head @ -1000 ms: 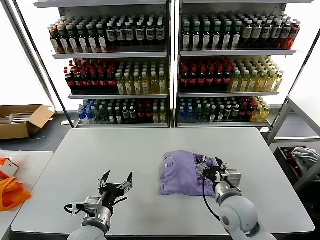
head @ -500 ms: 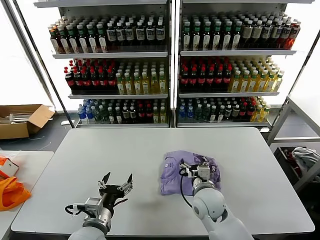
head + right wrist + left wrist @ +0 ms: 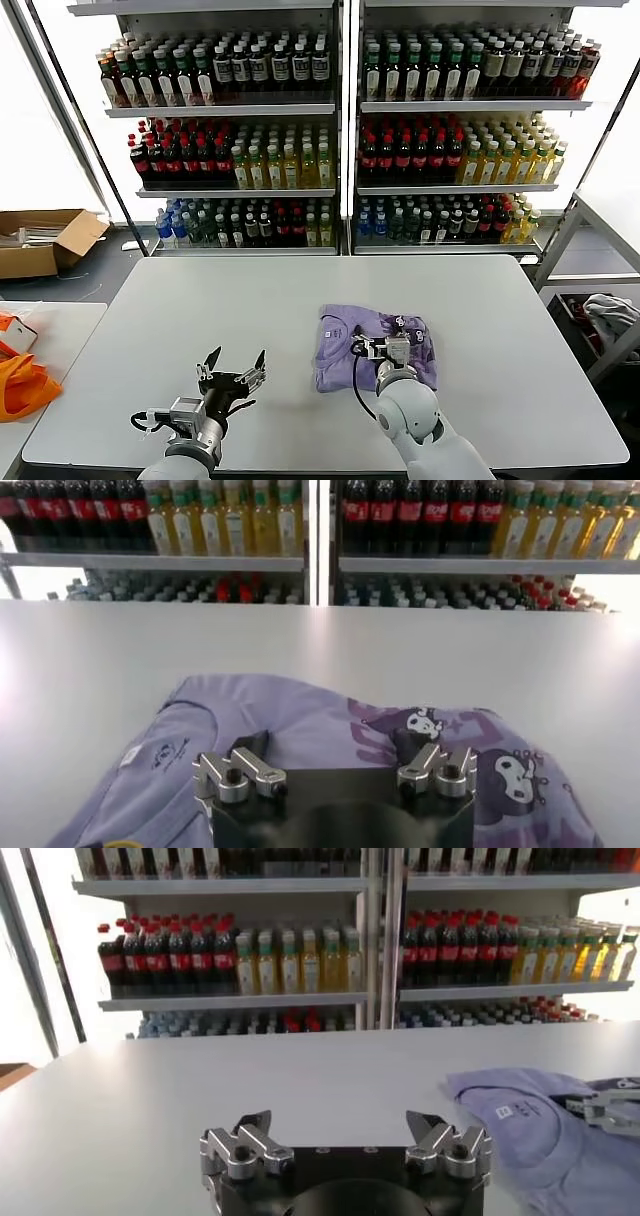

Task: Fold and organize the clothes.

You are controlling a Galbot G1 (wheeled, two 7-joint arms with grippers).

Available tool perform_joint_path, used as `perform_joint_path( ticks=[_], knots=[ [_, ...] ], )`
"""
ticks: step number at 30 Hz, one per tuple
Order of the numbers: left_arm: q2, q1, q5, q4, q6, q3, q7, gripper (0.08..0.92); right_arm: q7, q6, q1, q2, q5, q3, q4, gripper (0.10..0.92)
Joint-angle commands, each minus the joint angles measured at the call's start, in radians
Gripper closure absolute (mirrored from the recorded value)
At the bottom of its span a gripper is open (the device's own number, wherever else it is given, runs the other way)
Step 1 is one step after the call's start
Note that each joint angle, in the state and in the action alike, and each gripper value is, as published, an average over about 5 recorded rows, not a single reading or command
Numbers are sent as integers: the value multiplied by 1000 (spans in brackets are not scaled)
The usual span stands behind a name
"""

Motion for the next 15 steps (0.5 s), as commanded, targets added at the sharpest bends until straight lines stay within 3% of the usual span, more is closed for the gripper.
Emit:
perform_joint_path(
  ticks=[1, 7, 15],
  knots=[
    [-3, 5, 8, -7, 1, 7, 0, 177, -17, 0, -9, -10, 32, 52, 144, 203],
    [-11, 7, 17, -13, 1, 13, 1, 177, -24, -2, -93, -67, 52, 117, 252, 203],
    [-20, 6, 24, -19, 4, 24, 1, 177, -14, -2, -126, -62, 121, 190, 152, 203]
  ],
)
